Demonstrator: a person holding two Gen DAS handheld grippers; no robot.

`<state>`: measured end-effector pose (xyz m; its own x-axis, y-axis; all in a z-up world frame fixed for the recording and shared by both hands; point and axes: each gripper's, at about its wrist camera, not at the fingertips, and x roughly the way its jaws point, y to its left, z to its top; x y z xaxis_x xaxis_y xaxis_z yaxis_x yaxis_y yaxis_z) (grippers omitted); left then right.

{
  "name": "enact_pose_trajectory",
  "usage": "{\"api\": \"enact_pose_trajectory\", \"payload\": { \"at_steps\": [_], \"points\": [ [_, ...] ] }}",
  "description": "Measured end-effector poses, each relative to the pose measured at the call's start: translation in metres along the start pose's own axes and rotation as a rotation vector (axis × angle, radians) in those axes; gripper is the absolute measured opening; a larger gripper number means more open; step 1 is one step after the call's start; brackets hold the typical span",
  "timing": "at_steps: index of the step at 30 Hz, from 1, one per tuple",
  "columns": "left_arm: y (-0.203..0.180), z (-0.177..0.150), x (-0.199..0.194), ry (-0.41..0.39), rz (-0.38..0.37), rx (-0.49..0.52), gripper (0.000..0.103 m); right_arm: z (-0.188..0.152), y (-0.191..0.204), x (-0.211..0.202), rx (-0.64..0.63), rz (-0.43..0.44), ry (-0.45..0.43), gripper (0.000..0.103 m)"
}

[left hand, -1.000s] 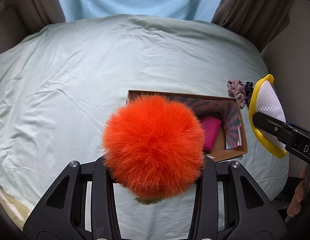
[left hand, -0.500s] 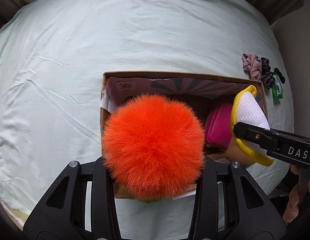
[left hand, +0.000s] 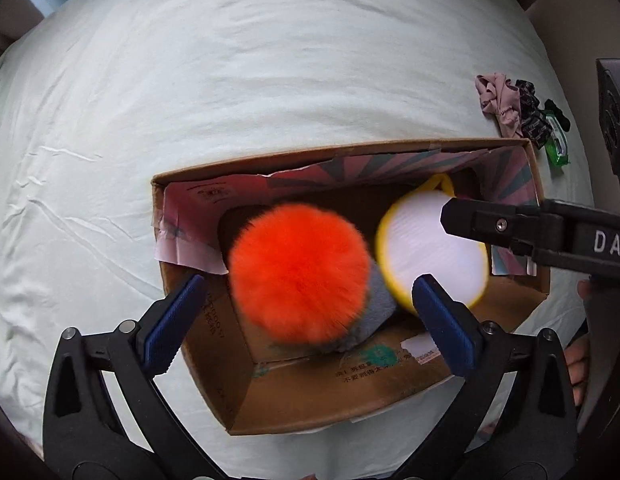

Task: Organize soft objects
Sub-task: 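Carry pompom and mesh pad into the box and open both tools, then move both tools back toward the remaining cloth items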

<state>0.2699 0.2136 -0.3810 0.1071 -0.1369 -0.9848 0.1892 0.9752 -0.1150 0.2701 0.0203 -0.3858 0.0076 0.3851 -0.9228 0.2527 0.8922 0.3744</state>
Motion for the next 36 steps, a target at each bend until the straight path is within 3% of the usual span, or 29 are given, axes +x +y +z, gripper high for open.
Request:
{"api": "enact_pose_trajectory", "payload": {
  "at_steps": [11, 21, 28, 36],
  "points": [
    [0.011, -0.022, -0.026, -0.025, 0.008, -0.042, 0.103, -0.019, -0.005, -0.015, -0.028, 0.027, -0.034, 0.092],
    [0.011, -0.053, -0.088, -0.136, 0.032, -0.077, 0.103, -0.05, 0.013, -0.058, -0.109, 0.041, -0.134, 0.092],
    [-0.003, -0.088, -0.143, -0.239, 0.021, -0.092, 0.103, -0.092, 0.021, -0.108, -0.195, 0.025, -0.238, 0.092],
    [-0.018, -0.131, -0.206, -0.389, 0.039, -0.116, 0.103, -0.152, 0.023, -0.181, -0.308, -0.012, -0.45, 0.092]
  ]
}}
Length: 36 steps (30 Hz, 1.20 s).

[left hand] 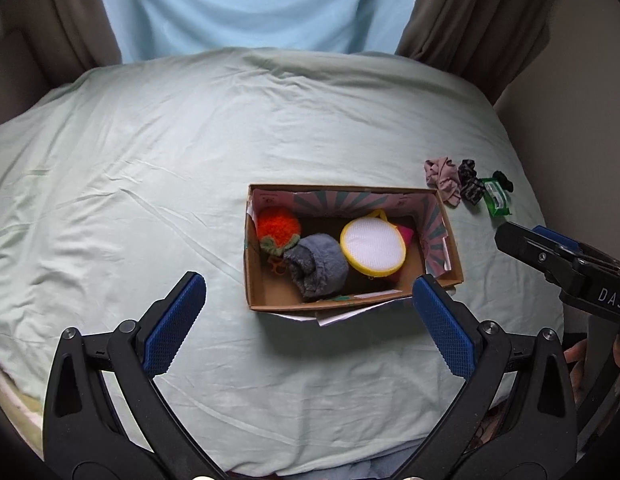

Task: Organize soft objects
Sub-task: 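Move both tools back toward the remaining cloth items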

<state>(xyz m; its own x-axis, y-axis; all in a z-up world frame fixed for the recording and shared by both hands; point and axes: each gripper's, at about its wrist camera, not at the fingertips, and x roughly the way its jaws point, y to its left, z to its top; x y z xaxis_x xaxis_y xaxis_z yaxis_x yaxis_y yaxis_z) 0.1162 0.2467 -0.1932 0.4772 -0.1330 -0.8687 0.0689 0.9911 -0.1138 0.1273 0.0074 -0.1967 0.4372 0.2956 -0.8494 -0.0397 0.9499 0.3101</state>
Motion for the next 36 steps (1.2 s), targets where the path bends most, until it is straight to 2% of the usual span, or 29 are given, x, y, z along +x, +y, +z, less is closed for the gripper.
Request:
{"api": "enact_pose_trajectory", "payload": {
  "at_steps": [7, 13, 19, 22, 27, 32, 36],
  "points": [
    [-0.014, -0.012, -0.052, -0.135, 0.027, -0.013, 0.103, -0.017, -0.004, -0.07, -0.066, -0.095, -0.142, 0.092],
    [-0.034, -0.026, -0.09, -0.226, 0.043, -0.017, 0.103, -0.029, -0.007, -0.114, -0.115, -0.143, -0.267, 0.092],
    [-0.066, -0.036, -0.108, -0.274, 0.092, -0.05, 0.103, -0.043, -0.027, -0.133, -0.148, -0.133, -0.305, 0.093],
    [-0.088, -0.036, -0.111, -0.291, 0.091, -0.065, 0.103, -0.046, -0.047, -0.141, -0.182, -0.164, -0.322, 0.093],
    [-0.135, -0.028, -0.106, -0.309, 0.099, -0.066, 0.103, -0.038, -0.097, -0.158, -0.161, -0.152, -0.346, 0.093],
    [-0.188, -0.015, -0.085, -0.298, 0.1, -0.068, 0.103, -0.029, -0.148, -0.17, -0.165, -0.157, -0.371, 0.093],
    [-0.23, -0.003, -0.061, -0.284, 0.102, -0.056, 0.103, -0.02, -0.184, -0.169, -0.2, -0.133, -0.356, 0.093]
  ]
}}
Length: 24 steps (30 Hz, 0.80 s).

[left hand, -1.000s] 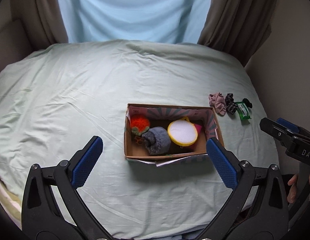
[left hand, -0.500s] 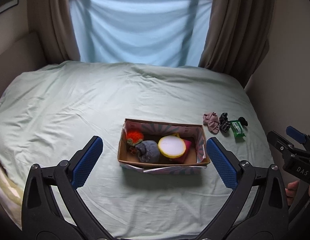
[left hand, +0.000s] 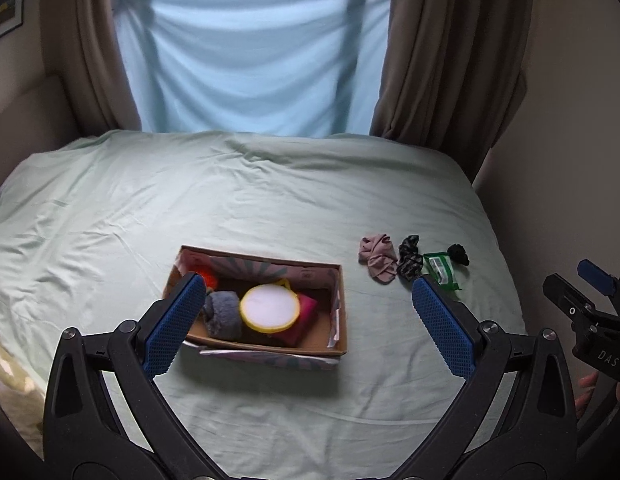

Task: Organize soft objects
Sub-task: 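Move both tools back toward the remaining cloth items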

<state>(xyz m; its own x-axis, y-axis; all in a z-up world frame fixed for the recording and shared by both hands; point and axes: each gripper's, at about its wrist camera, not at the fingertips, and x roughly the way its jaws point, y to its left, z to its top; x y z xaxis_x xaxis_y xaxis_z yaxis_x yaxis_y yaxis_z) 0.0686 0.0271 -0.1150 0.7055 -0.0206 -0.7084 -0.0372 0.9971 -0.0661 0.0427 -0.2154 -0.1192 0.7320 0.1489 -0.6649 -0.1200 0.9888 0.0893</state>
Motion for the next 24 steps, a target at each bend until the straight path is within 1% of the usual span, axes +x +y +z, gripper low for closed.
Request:
{"api": "enact_pose_trajectory", "payload": {
  "at_steps": [4, 6, 11, 13, 15, 17, 24],
  "points": [
    [-0.037, 0.004, 0.034, 0.045, -0.032, -0.018, 0.103, 0.003, -0.034, 0.012, -0.011, 0.025, -0.023, 0.093],
    [-0.052, 0.006, 0.053, 0.067, -0.053, -0.028, 0.103, 0.005, -0.05, 0.026, -0.004, 0.027, 0.0, 0.093],
    [-0.083, 0.017, 0.111, 0.122, -0.066, -0.031, 0.103, 0.01, -0.081, 0.06, 0.012, 0.006, 0.025, 0.093],
    [-0.093, 0.021, 0.139, 0.149, -0.08, -0.025, 0.103, 0.01, -0.09, 0.077, 0.011, 0.008, 0.056, 0.093],
    [-0.103, 0.025, 0.17, 0.181, -0.089, -0.01, 0.103, 0.01, -0.101, 0.098, 0.025, 0.035, 0.077, 0.093],
    [-0.112, 0.028, 0.202, 0.221, -0.104, 0.006, 0.103, 0.01, -0.111, 0.119, 0.045, 0.038, 0.102, 0.093],
    [-0.135, 0.024, 0.312, 0.34, -0.113, 0.069, 0.103, -0.002, -0.136, 0.199, 0.072, -0.017, 0.209, 0.093]
  ]
}}
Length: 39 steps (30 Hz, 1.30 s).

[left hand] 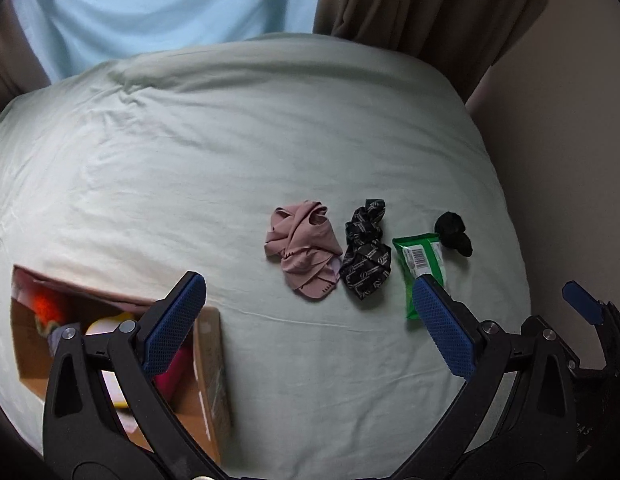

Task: Organize soft objects
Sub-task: 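Move both tools back toward the remaining cloth items, then grasp pink cloth with left tool while right tool grasps green wipes packet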

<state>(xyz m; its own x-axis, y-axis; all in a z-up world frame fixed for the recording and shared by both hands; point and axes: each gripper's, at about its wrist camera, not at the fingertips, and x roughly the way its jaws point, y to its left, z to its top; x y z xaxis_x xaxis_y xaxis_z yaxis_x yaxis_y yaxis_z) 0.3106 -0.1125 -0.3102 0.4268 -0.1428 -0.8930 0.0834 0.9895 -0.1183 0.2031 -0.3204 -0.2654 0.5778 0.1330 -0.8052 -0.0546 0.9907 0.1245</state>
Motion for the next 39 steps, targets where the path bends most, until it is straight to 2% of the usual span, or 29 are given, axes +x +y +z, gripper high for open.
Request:
{"api": "enact_pose_trajectory", "payload": {
  "at_steps": [7, 13, 17, 19, 22, 24, 25, 26, 28, 29, 31, 32, 34, 39],
  "points": [
    [0.003, 0.014, 0.091, 0.088, 0.011, 0.009, 0.101, -0.005, -0.012, 0.082, 0.02, 0.01, 0.092, 0.093],
    [0.002, 0.017, 0.143, 0.128, 0.028, 0.026, 0.101, -0.013, -0.015, 0.141, 0.005, -0.009, 0.153, 0.093],
    [0.007, 0.017, 0.175, 0.16, 0.01, 0.001, 0.099, -0.017, -0.018, 0.17, 0.018, -0.009, 0.176, 0.093],
    [0.008, 0.016, 0.19, 0.177, 0.016, 0.007, 0.09, -0.02, -0.017, 0.181, 0.007, -0.017, 0.187, 0.093],
    [0.013, 0.012, 0.209, 0.204, 0.012, -0.009, 0.086, -0.023, -0.017, 0.198, -0.003, -0.01, 0.204, 0.093],
    [0.011, 0.011, 0.209, 0.183, 0.02, 0.012, 0.085, -0.024, -0.017, 0.207, -0.006, -0.007, 0.214, 0.093],
    [0.008, 0.01, 0.209, 0.178, 0.029, 0.034, 0.077, -0.025, -0.018, 0.211, -0.008, -0.006, 0.22, 0.092],
    [0.005, 0.009, 0.208, 0.173, 0.036, 0.055, 0.074, -0.025, -0.018, 0.215, -0.01, -0.003, 0.224, 0.091],
    [0.0, 0.007, 0.205, 0.167, 0.034, 0.082, 0.056, -0.026, -0.017, 0.219, -0.02, -0.008, 0.23, 0.068],
    [-0.001, 0.007, 0.204, 0.167, 0.035, 0.089, 0.052, -0.024, -0.016, 0.219, -0.039, -0.03, 0.225, 0.064],
    [-0.002, 0.008, 0.202, 0.157, 0.037, 0.086, 0.041, -0.023, -0.016, 0.217, -0.053, -0.04, 0.217, 0.04],
    [-0.001, 0.009, 0.201, 0.156, 0.034, 0.079, 0.039, -0.022, -0.017, 0.216, -0.048, -0.041, 0.215, 0.037],
    [0.0, 0.01, 0.197, 0.155, 0.027, 0.066, 0.032, -0.021, -0.02, 0.212, -0.027, -0.039, 0.208, 0.036],
    [0.0, 0.01, 0.178, 0.139, 0.026, 0.059, 0.029, -0.02, -0.022, 0.2, -0.007, -0.038, 0.181, 0.036]
  ]
}}
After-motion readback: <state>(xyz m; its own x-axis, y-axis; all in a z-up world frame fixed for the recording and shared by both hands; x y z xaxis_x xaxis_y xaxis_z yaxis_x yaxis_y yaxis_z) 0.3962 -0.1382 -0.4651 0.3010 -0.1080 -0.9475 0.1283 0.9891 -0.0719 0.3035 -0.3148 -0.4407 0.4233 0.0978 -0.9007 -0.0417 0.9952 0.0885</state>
